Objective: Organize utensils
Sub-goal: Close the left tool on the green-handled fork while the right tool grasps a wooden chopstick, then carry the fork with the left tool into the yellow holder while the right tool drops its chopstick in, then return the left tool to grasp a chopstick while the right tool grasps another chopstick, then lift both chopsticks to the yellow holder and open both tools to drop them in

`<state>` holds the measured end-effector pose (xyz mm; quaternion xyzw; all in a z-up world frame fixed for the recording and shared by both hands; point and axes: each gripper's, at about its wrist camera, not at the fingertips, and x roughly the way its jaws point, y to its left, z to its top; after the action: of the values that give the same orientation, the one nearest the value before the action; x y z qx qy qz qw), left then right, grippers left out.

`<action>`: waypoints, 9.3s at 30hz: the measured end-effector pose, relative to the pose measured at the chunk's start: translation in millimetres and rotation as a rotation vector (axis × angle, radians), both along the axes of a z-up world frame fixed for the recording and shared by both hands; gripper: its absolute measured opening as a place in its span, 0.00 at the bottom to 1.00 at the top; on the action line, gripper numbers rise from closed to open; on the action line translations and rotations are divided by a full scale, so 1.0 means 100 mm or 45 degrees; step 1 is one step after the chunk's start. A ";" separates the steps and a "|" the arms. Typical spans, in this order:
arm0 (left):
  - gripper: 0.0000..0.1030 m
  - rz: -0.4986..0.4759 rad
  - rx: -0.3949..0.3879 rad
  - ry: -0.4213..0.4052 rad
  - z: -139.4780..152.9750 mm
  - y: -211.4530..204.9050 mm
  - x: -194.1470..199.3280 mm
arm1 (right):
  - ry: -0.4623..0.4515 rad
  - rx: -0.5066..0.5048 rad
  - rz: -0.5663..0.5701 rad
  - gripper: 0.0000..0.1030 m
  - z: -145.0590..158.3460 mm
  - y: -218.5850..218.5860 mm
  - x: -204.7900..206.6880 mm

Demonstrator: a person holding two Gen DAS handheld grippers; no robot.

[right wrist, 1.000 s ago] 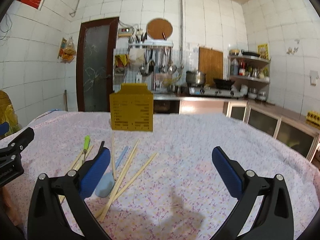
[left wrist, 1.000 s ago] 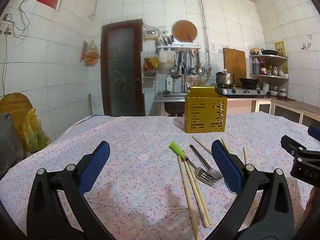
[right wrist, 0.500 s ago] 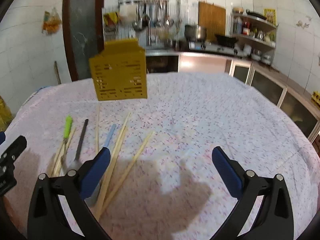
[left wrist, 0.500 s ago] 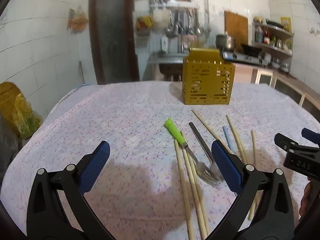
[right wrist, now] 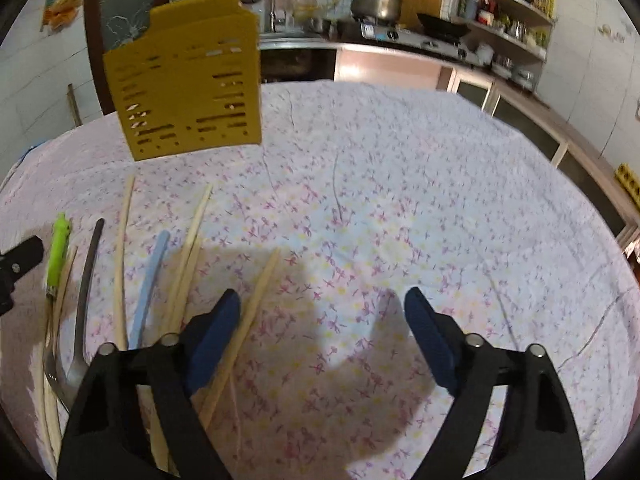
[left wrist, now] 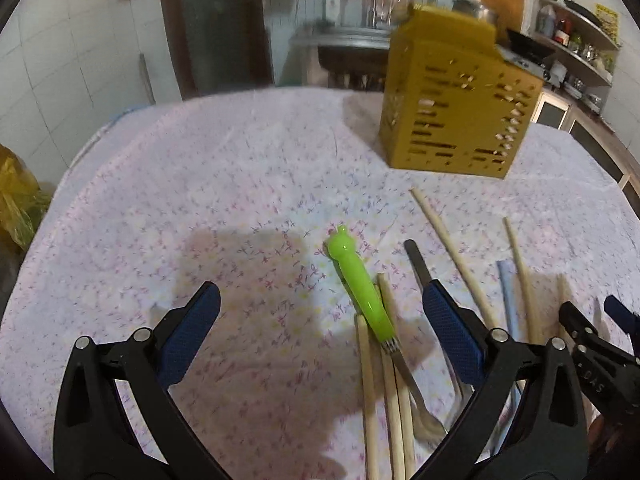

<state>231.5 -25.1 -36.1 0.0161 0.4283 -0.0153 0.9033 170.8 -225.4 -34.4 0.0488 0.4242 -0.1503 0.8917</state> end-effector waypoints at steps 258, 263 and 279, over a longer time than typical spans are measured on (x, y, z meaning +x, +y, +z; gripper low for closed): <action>0.04 -0.074 -0.108 -0.703 1.10 0.24 -1.01 | -0.942 0.048 0.254 0.06 1.08 0.34 -0.75; 0.04 -0.091 -0.091 -0.766 1.29 0.22 -0.92 | -0.981 0.000 0.302 0.06 1.23 0.38 -0.73; 0.04 -0.195 -0.232 -1.026 2.31 -0.32 0.04 | -1.306 -0.069 0.323 0.06 2.17 0.30 0.28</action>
<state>235.6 -56.7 195.2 -0.0272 0.0352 -0.1128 0.9926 199.0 -195.8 182.4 0.0412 -0.0680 -0.0091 0.9968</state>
